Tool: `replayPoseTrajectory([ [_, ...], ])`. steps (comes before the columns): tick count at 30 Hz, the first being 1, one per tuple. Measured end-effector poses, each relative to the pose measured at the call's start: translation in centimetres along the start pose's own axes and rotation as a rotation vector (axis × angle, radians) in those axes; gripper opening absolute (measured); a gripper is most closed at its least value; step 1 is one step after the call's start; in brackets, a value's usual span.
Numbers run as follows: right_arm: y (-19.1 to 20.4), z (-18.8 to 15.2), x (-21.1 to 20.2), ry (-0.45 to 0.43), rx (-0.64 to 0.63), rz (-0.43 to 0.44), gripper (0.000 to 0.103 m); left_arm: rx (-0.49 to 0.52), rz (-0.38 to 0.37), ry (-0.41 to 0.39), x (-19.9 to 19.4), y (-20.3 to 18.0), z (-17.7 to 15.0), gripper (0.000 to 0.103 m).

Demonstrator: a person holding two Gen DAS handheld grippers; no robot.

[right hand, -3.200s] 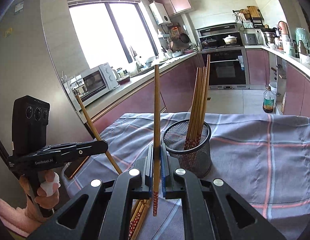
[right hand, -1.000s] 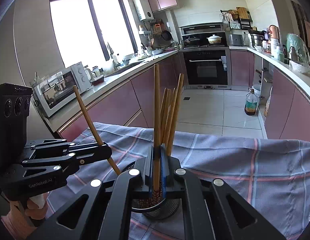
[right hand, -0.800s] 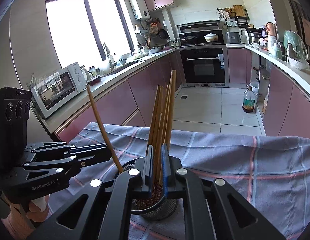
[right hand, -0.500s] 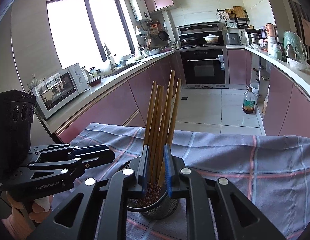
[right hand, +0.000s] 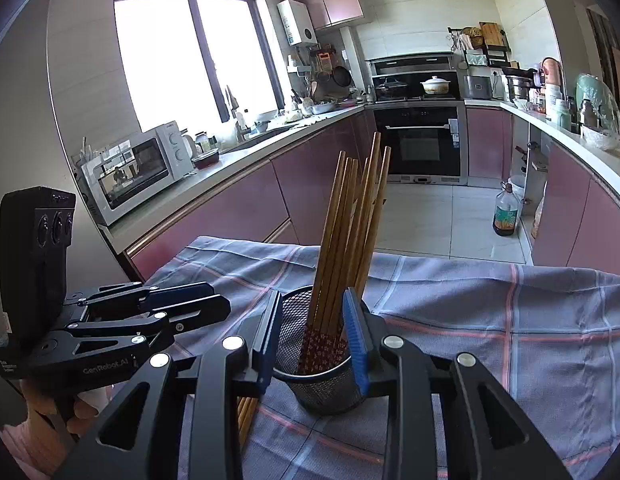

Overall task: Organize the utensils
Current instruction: 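Move both open tools back down to the chopstick pile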

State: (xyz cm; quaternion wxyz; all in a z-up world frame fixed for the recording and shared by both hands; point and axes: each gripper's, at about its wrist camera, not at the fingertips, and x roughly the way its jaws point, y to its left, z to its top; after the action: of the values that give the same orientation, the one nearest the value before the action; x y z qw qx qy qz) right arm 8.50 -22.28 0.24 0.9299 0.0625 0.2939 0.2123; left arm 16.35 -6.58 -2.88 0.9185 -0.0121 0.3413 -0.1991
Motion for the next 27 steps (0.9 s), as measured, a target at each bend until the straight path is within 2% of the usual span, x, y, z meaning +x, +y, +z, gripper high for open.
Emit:
replayPoseTrajectory([
  [11,1.7,-2.4,-1.0,0.017,-0.039,0.037,0.035,-0.030,0.044,-0.033,-2.4,0.5,-2.2,0.042],
  [15,2.1,-3.3,-1.1,0.032,-0.044,0.048,0.038,-0.038,0.063,-0.025,-2.6,0.9,-3.1,0.043],
  [27,2.7,-6.1,0.2,0.118,-0.040,0.075,0.039,-0.071,0.110,0.030,-2.3,2.1,-6.2,0.046],
])
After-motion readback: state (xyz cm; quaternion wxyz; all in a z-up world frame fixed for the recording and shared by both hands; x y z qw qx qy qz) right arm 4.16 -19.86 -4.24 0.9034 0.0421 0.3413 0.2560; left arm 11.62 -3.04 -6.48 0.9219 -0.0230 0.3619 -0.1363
